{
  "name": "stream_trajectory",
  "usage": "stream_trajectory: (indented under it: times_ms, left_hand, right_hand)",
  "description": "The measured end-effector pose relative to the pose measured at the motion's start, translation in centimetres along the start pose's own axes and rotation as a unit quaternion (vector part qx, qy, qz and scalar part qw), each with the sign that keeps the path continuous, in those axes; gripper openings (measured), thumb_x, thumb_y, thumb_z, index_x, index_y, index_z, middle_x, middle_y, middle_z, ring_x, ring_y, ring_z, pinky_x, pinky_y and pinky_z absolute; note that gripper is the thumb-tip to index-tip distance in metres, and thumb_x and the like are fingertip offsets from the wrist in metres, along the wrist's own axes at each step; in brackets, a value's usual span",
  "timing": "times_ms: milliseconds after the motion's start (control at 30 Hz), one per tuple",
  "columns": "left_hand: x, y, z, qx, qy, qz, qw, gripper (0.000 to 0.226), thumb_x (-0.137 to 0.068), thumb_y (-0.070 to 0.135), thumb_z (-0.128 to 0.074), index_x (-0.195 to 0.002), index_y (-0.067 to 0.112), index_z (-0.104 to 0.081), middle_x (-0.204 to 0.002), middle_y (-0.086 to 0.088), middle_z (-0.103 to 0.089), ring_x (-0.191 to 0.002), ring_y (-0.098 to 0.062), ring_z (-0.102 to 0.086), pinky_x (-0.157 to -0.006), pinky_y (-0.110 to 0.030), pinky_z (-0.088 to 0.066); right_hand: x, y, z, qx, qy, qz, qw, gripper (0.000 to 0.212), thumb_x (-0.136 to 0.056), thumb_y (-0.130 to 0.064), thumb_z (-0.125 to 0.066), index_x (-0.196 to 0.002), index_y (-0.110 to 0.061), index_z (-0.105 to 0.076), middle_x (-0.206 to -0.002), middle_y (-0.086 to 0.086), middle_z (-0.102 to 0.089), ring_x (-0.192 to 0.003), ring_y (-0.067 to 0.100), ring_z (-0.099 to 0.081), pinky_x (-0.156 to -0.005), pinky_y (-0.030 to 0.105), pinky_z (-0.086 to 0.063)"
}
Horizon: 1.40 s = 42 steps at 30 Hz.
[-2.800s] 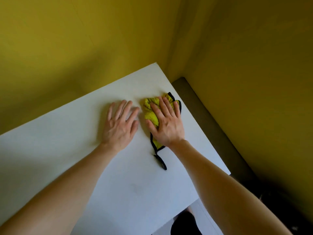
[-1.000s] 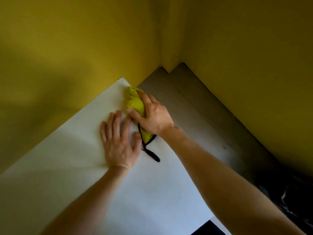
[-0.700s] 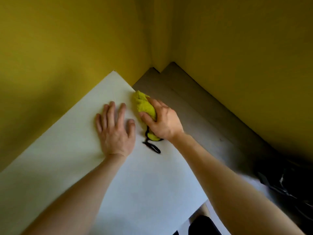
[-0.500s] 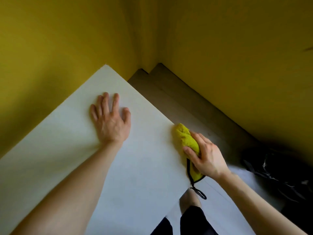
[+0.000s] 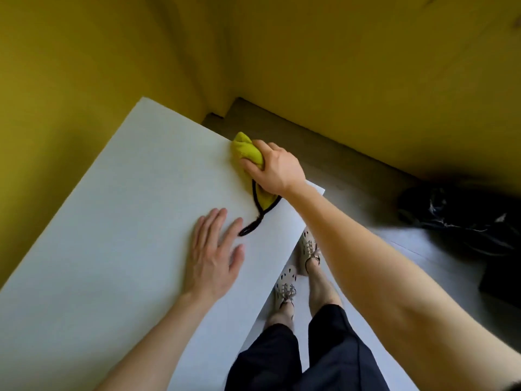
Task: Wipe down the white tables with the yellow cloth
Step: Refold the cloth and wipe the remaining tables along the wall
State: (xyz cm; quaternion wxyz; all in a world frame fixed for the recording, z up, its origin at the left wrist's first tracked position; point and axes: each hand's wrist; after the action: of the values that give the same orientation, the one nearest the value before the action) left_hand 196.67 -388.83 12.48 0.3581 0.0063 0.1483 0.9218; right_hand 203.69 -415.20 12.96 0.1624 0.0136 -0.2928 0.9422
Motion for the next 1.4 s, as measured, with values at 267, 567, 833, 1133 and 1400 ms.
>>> stream_trajectory:
  times_ms: [267,567,833,1133,1400]
  left_hand:
    - [0.5,0.2,-0.3,-0.016,0.006,0.002,1.000,0.057,-0.105,0.034,-0.059,-0.158,0.014,-0.057,-0.173,-0.018,-0.038,-0.163,-0.038,-0.032,-0.130,-0.064,-0.027]
    - [0.2,0.0,-0.8,-0.020,0.021,0.001,1.000,0.055,-0.107,0.034,-0.056,-0.158,0.014,-0.057,-0.172,-0.020,-0.039,-0.161,-0.040,-0.035,-0.129,-0.064,-0.029]
    - [0.4,0.0,-1.2,-0.014,0.052,-0.016,0.998,0.053,-0.108,0.033,-0.057,-0.157,0.014,-0.058,-0.169,-0.019,-0.043,-0.160,-0.041,-0.037,-0.130,-0.062,-0.028]
    - [1.4,-1.5,-1.2,0.021,0.050,-0.047,0.997,0.046,-0.106,0.030,-0.057,-0.147,0.013,-0.065,-0.165,-0.020,-0.048,-0.156,-0.040,-0.043,-0.130,-0.062,-0.027]
    - [13.2,-2.9,1.5,-0.009,-0.003,-0.116,0.993,0.052,-0.110,0.034,-0.052,-0.160,0.023,-0.055,-0.173,-0.014,-0.039,-0.162,-0.034,-0.035,-0.130,-0.064,-0.025]
  right_hand:
    - [14.2,3.4,-1.5,-0.172,0.208,-0.243,0.932,0.056,-0.104,-0.047,-0.067,-0.153,-0.023,-0.055,-0.142,0.003,-0.063,-0.130,0.024,-0.059,-0.107,0.036,-0.048]
    - [17.3,-2.6,-4.8,-0.245,0.222,-0.283,0.900,0.067,-0.108,-0.046,-0.060,-0.168,-0.029,-0.037,-0.178,-0.007,-0.027,-0.161,0.012,-0.032,-0.118,0.024,-0.035]
    - [15.7,-2.5,-4.4,-0.290,0.292,-0.310,0.857,0.066,-0.108,-0.049,-0.059,-0.169,-0.034,-0.035,-0.169,-0.011,-0.043,-0.154,0.010,-0.042,-0.121,0.032,-0.039]
    - [22.6,-5.7,-8.8,-0.211,0.224,-0.213,0.927,0.077,-0.109,-0.052,-0.055,-0.169,-0.009,-0.032,-0.183,0.005,0.006,-0.165,0.029,-0.022,-0.130,0.043,-0.033]
    - [25.2,-9.8,-10.4,-0.323,0.332,-0.265,0.845,0.063,-0.111,-0.041,-0.054,-0.169,-0.039,-0.031,-0.173,-0.007,-0.037,-0.160,0.017,-0.037,-0.121,0.049,-0.044]
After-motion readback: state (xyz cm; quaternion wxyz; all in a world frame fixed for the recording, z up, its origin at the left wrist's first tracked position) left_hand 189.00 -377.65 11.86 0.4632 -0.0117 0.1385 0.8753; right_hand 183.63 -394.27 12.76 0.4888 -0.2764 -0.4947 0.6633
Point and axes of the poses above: each hand's wrist, its own x-axis away from the middle knuckle, its own z-axis out of the back of the hand, y = z × x
